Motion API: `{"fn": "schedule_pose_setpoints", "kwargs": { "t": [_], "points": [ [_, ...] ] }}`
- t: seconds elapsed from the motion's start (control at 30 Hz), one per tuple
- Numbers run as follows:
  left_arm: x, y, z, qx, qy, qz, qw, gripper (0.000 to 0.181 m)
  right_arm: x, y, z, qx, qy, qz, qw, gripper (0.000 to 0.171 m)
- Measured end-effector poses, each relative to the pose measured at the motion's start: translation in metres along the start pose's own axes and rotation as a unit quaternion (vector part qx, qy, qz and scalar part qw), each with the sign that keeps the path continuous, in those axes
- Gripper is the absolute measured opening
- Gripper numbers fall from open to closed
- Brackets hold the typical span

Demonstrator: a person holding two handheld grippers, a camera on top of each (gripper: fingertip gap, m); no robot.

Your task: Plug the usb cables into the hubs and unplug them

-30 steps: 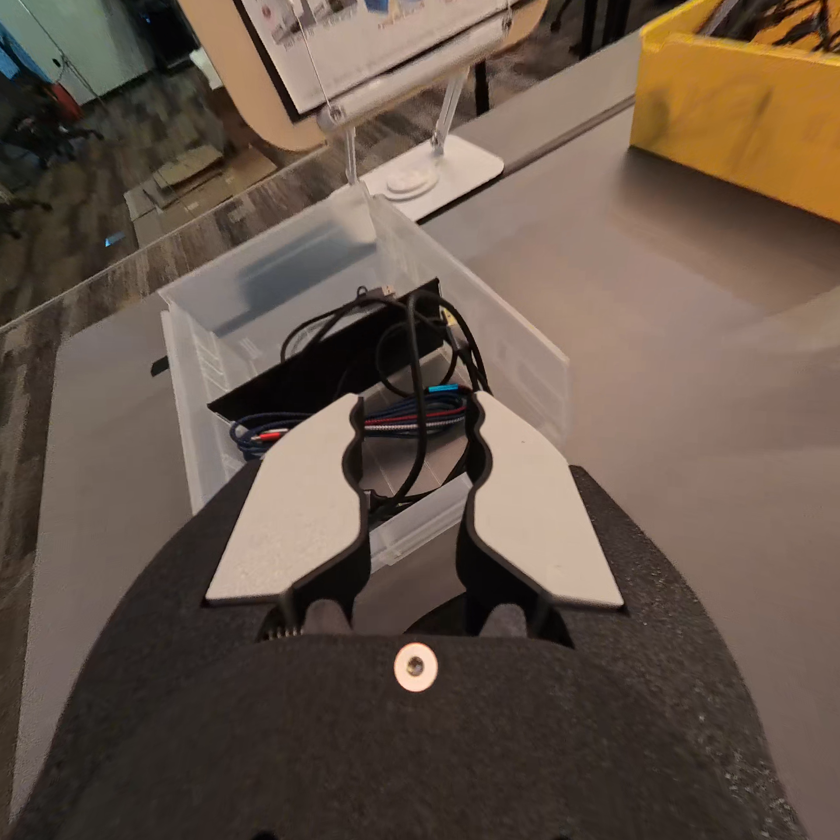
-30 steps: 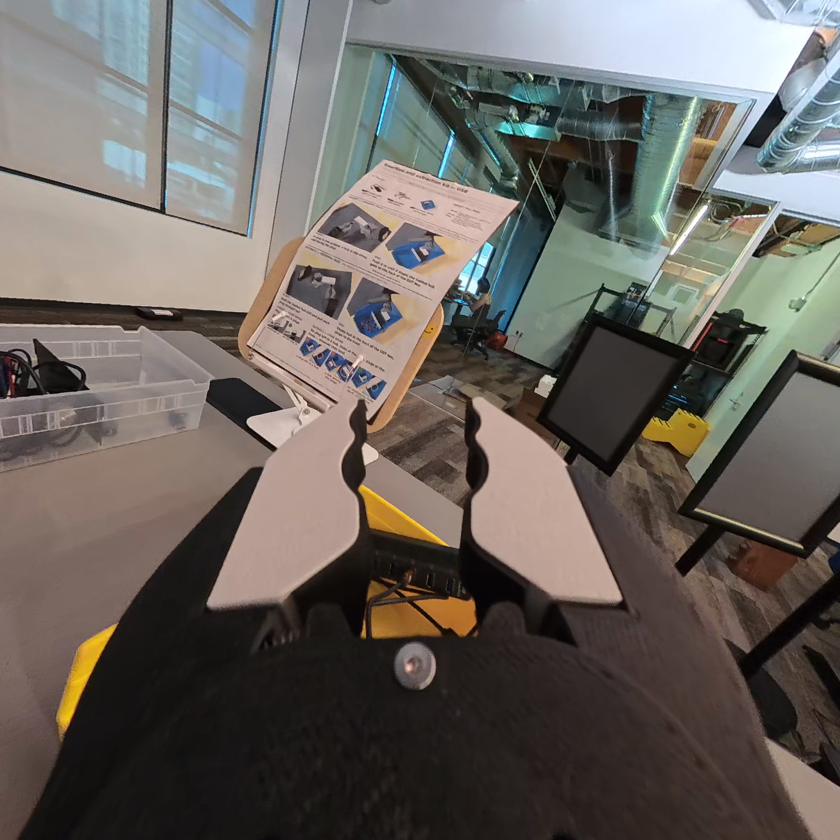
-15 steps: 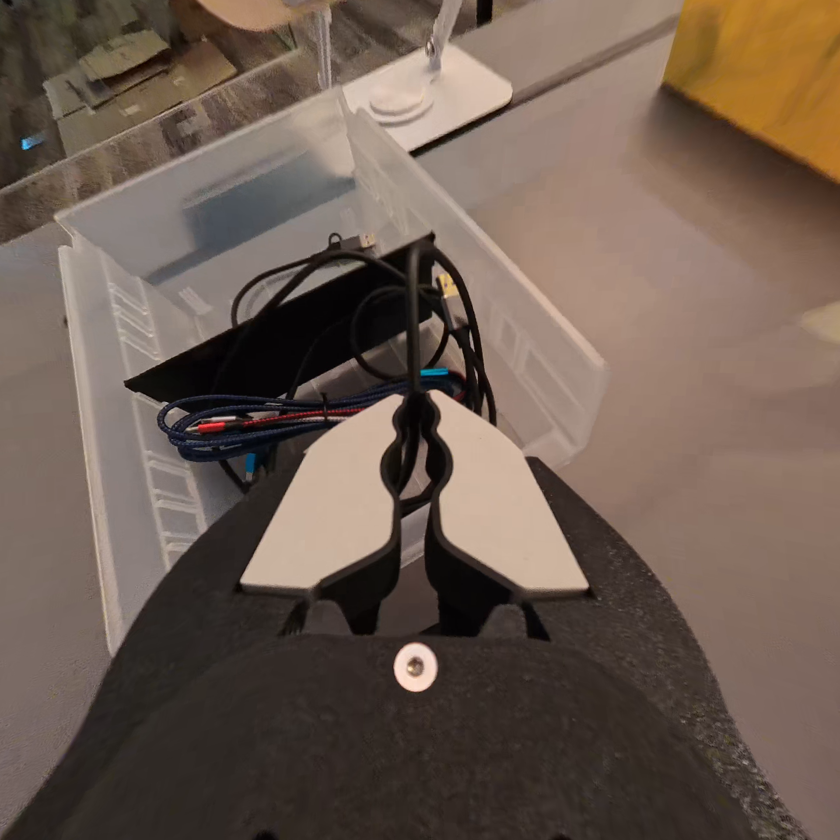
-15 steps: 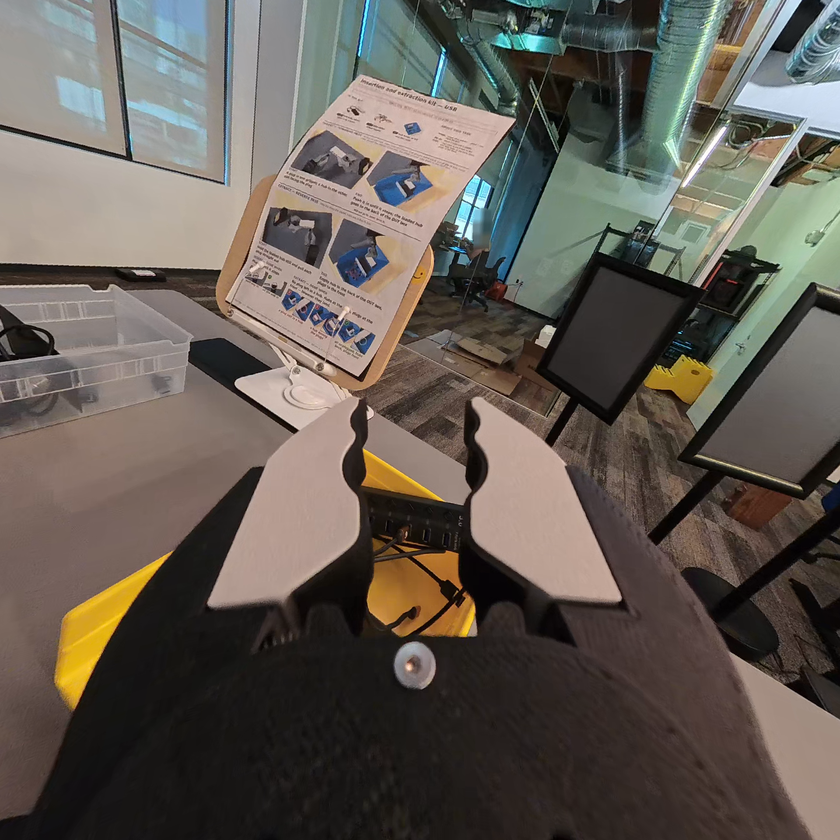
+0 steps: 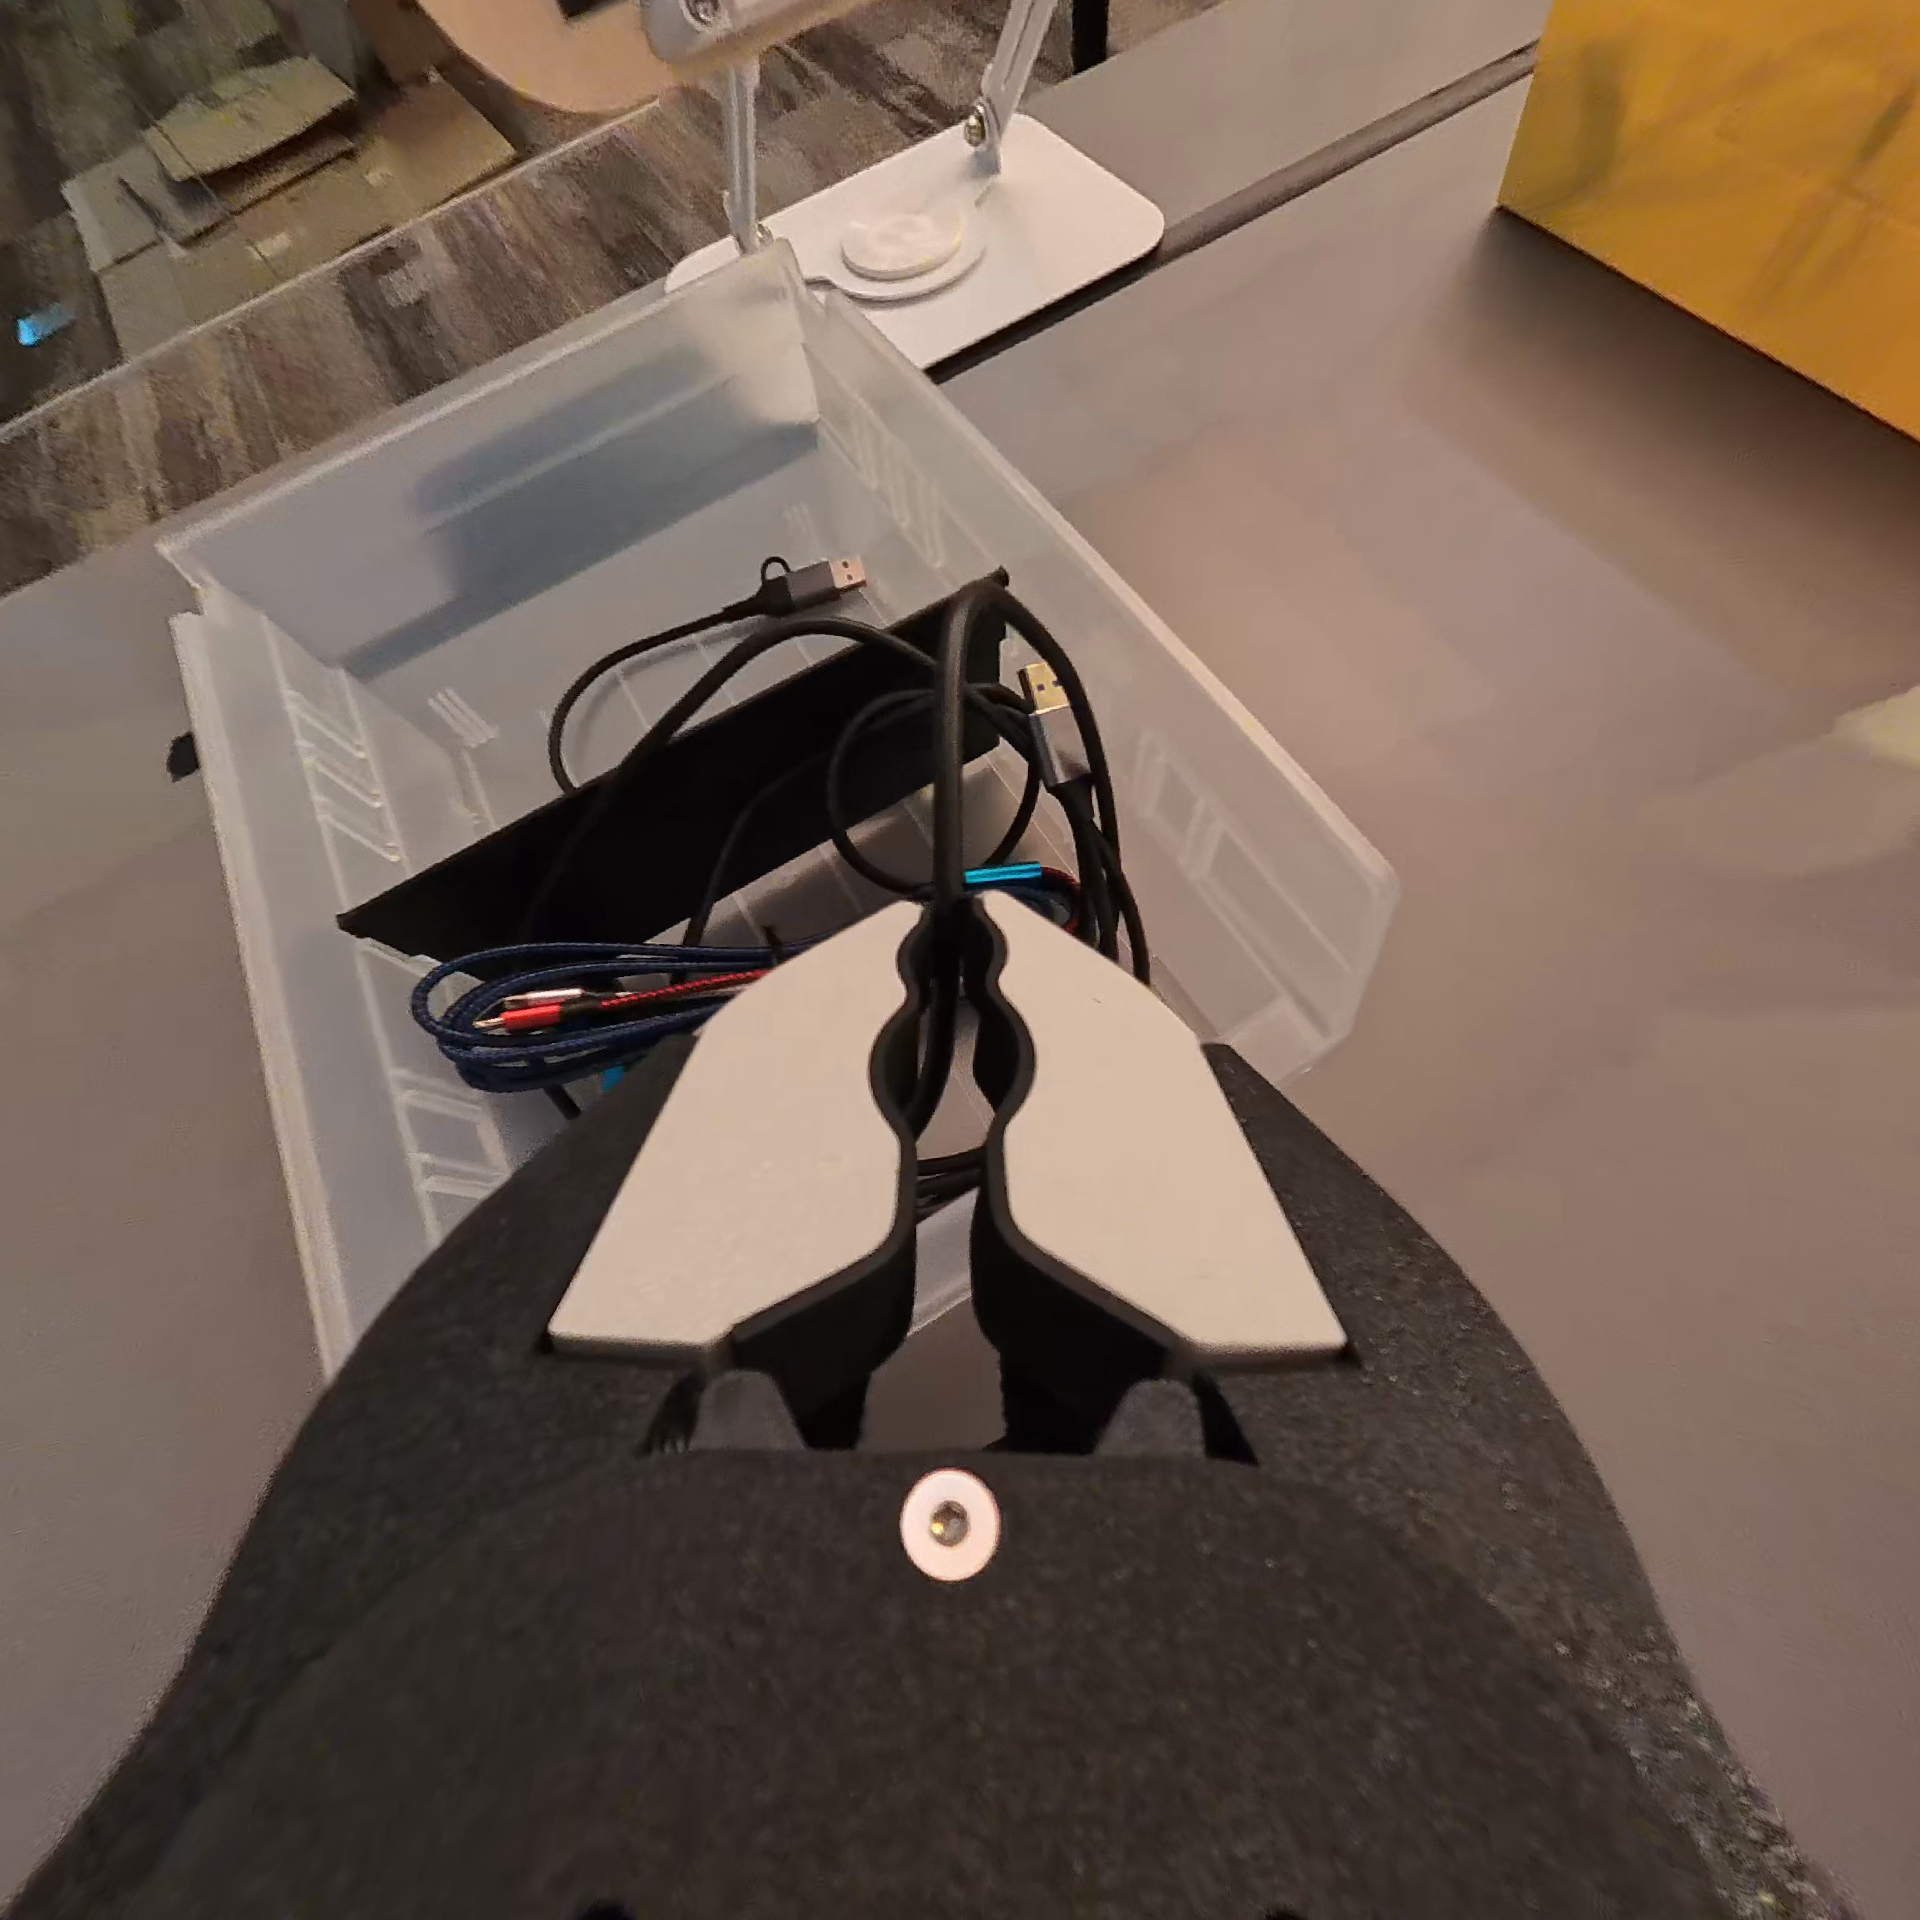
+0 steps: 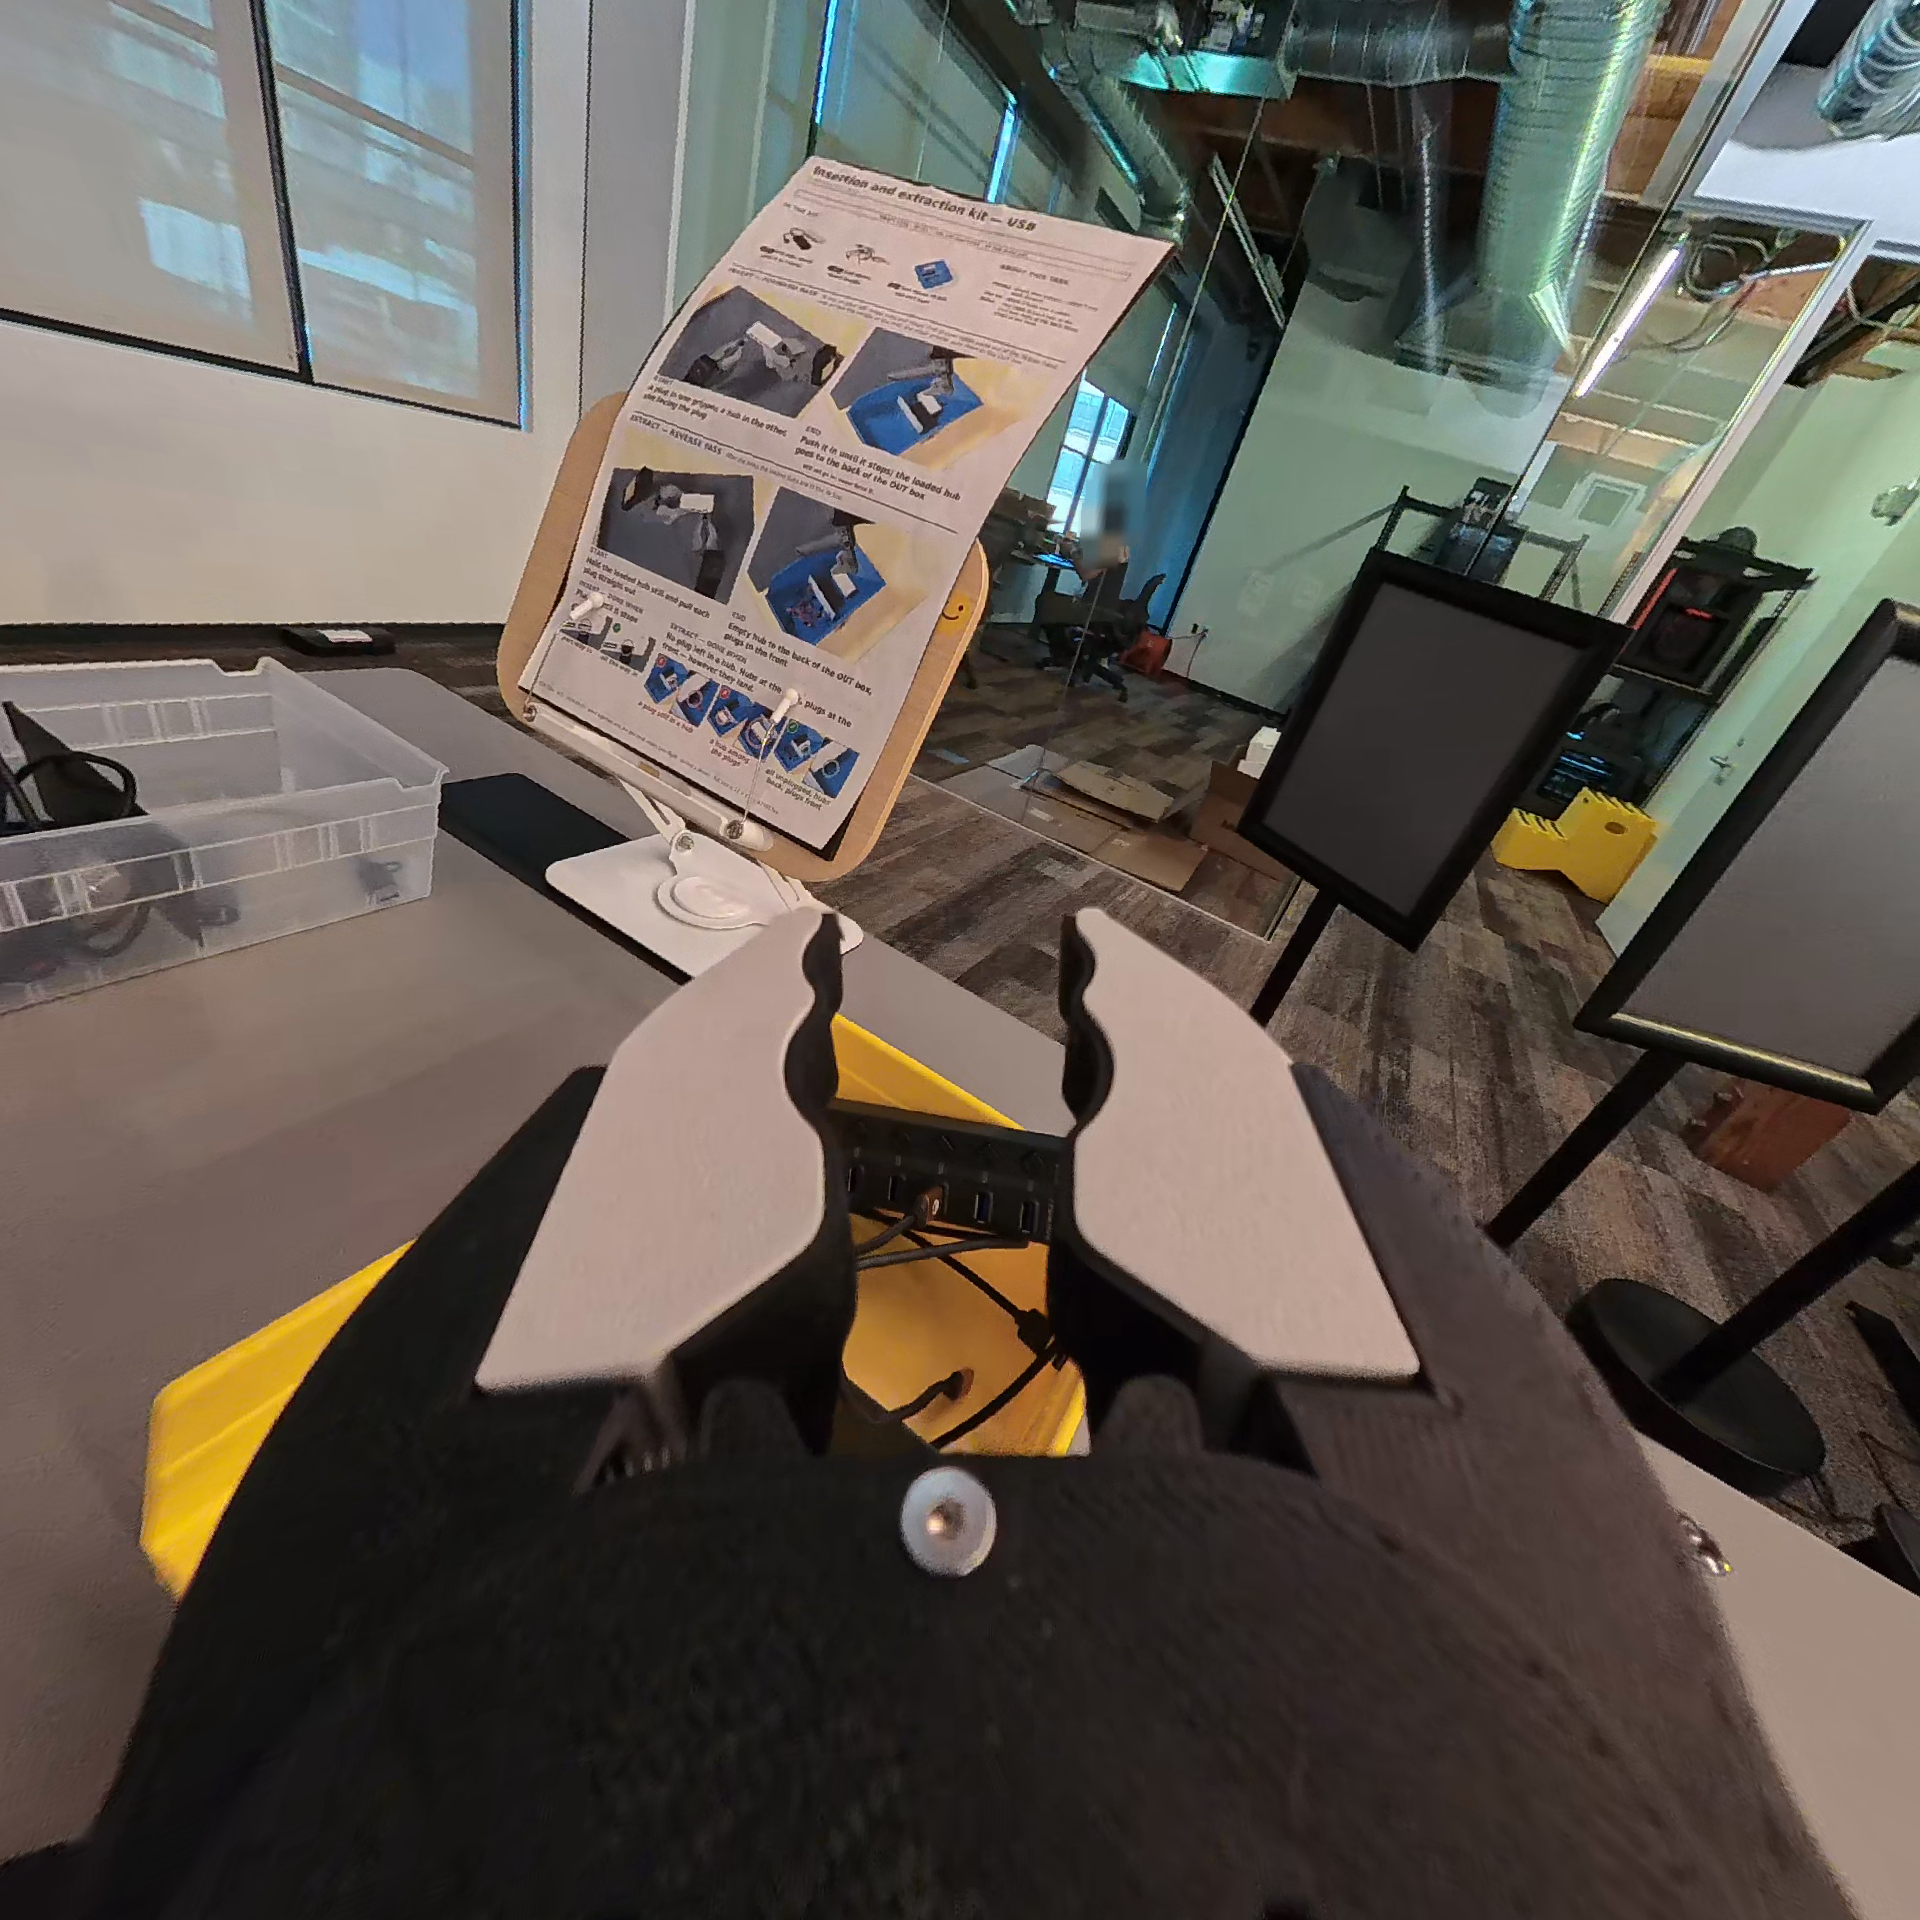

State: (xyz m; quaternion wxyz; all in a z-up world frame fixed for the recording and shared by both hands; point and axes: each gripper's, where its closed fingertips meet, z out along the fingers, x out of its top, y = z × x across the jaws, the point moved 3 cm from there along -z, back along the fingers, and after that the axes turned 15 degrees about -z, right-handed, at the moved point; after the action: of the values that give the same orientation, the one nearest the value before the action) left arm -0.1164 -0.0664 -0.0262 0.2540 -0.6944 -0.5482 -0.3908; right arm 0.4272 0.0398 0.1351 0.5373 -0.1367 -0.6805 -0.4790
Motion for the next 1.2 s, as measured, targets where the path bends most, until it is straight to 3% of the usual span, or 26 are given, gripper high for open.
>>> {"fn": "schedule_pose_setpoints", "kwargs": {
  "t": [0.07, 0.2, 0.37, 0.47, 0.53, 0.63, 0.83, 1.0, 1.2],
  "points": [
    [-0.002, 0.002, 0.001, -0.014, 0.004, -0.013, 1.000, 0.009, -0.003, 0.000, 0.001, 0.002, -0.006, 0.003, 1.000, 0.040],
    [0.020, -0.001, -0.017, -0.036, 0.048, -0.016, 0.998, 0.039, -0.007, 0.001, 0.002, -0.002, -0.022, 0.000, 1.000, 0.040],
    [0.134, -0.009, -0.053, -0.059, 0.086, 0.038, 0.994, 0.033, 0.000, 0.000, 0.007, -0.014, -0.029, -0.023, 0.999, 0.040],
    [0.178, -0.021, -0.038, -0.036, 0.048, 0.082, 0.995, 0.034, 0.000, -0.002, 0.010, -0.017, -0.039, -0.037, 0.998, 0.040],
    [0.188, -0.033, -0.014, -0.029, 0.014, 0.115, 0.993, 0.025, -0.003, 0.000, 0.010, -0.023, -0.051, -0.042, 0.998, 0.040],
    [0.178, -0.055, 0.031, -0.023, -0.041, 0.153, 0.987, 0.029, -0.008, 0.002, 0.012, -0.026, -0.062, -0.036, 0.997, 0.040],
    [0.111, -0.090, 0.104, 0.001, -0.217, 0.194, 0.957, 0.029, -0.017, -0.001, 0.023, -0.023, -0.097, -0.050, 0.994, 0.040],
    [0.080, -0.116, 0.136, 0.057, -0.290, 0.246, 0.923, 0.024, -0.023, -0.006, 0.035, -0.018, -0.132, -0.074, 0.988, 0.040],
    [0.052, -0.130, 0.160, 0.097, -0.353, 0.190, 0.911, 0.028, -0.026, -0.014, 0.044, -0.005, -0.159, -0.100, 0.982, 0.041]
  ]
}}
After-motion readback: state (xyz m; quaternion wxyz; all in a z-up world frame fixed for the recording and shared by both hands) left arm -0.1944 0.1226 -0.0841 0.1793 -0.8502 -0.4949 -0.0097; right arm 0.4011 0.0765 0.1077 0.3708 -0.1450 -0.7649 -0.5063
